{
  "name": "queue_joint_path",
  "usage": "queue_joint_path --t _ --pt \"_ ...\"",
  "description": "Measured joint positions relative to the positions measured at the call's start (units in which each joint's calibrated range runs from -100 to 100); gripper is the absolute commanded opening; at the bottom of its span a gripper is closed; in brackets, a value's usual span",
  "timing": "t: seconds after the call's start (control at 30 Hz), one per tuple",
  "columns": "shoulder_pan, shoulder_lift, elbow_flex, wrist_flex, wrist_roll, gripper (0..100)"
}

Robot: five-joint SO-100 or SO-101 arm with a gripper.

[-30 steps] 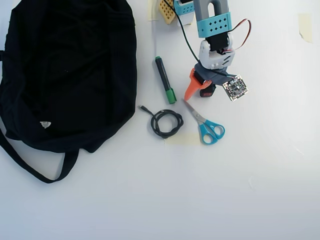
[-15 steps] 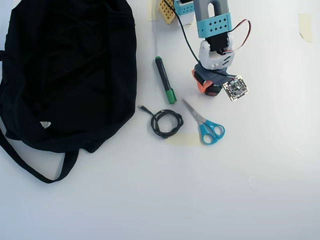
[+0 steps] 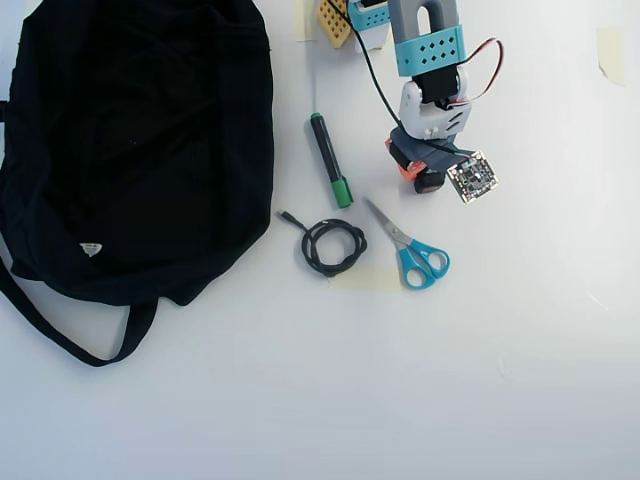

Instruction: Put the bike light into the black bag

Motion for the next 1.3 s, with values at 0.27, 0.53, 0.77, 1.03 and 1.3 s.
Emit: queue_joint_path --t 0.27,0.53,0.77,1.03,1.3 --pt "0.00 0.17 -2.36 2.32 -0.88 2" --pt "0.29 0.17 -13.05 15.89 -1.32 2" --pt "0.29 0.25 -22.01 25.33 -1.32 2" --pt "0.22 -5.56 -29.72 36.75 -3.42 2" --pt "1.10 -23.33 -19.26 37.27 -7.81 2"
